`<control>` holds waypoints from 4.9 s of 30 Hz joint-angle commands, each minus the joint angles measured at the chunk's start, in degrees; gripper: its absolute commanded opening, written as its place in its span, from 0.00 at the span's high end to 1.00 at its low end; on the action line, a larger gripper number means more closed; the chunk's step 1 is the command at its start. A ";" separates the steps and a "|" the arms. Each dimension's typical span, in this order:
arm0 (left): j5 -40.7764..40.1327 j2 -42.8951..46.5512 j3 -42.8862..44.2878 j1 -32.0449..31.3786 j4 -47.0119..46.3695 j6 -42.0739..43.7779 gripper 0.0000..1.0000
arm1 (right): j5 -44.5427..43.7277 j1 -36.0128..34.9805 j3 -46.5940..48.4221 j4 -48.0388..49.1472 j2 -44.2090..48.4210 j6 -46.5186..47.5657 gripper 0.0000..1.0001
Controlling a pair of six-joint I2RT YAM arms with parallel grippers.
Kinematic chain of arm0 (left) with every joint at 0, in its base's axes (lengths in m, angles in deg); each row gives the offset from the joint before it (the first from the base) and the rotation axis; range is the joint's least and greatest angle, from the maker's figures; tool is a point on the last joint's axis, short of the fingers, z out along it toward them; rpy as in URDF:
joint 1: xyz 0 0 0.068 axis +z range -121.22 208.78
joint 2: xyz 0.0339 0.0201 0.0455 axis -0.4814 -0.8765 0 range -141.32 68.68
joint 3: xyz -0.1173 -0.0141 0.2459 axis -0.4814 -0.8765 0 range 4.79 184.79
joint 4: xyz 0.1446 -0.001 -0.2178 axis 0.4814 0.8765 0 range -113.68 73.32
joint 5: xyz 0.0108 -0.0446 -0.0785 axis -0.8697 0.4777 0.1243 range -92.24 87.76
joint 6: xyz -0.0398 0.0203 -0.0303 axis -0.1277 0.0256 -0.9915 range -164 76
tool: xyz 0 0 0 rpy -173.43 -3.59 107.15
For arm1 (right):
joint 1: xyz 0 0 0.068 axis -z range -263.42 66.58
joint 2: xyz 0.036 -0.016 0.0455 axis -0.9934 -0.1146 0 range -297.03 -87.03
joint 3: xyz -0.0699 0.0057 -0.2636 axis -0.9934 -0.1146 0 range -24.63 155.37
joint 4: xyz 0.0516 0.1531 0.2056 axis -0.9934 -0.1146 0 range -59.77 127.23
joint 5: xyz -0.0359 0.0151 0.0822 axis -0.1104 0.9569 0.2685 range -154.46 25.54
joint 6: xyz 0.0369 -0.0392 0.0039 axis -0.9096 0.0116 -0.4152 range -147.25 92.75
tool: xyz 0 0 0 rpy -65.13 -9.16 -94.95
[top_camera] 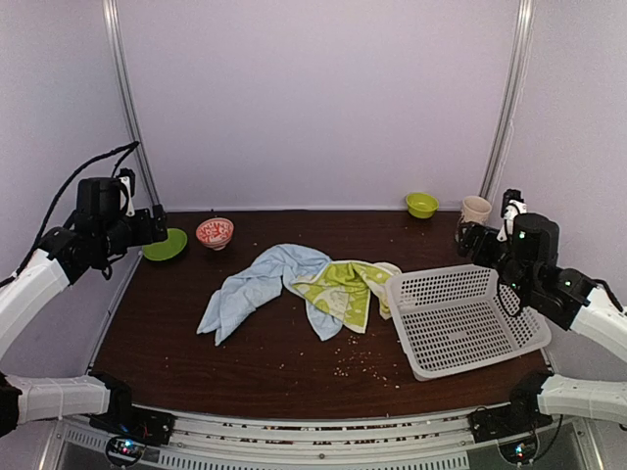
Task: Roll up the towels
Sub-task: Move the bin to the corner of the board, then pick up the towel from the towel pile.
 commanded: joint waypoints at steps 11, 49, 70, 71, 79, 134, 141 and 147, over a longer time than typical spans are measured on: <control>10.93 -10.10 2.76 -1.10 3.13 6.52 0.04 | 13.01 -10.29 6.28 -8.24 -14.35 -4.84 0.12; 11.81 -9.54 4.12 -3.05 5.78 5.59 0.07 | 6.25 -20.18 14.93 -29.55 -32.65 -7.66 0.98; 12.35 -9.06 4.38 -3.52 6.15 4.97 0.07 | 4.27 0.54 23.87 -22.53 -43.94 -4.54 1.00; 12.47 -9.18 4.37 -3.57 6.18 4.88 0.08 | 4.20 0.92 24.72 -22.53 -45.08 -4.22 1.00; 12.66 -9.60 4.64 -3.61 6.38 4.88 0.08 | 3.75 3.62 33.69 -24.16 -53.10 -0.88 1.00; 12.67 -11.74 5.19 -4.38 7.31 4.84 0.09 | 18.14 -23.16 37.42 -24.22 -68.12 -3.11 0.64; 12.70 -11.62 5.00 -4.44 7.33 4.80 0.09 | 16.41 -22.99 36.34 -24.33 -66.53 -2.86 0.97; 10.58 -12.70 4.71 -6.42 7.61 4.10 0.09 | 11.42 -22.74 35.40 -23.86 -52.41 -1.57 1.00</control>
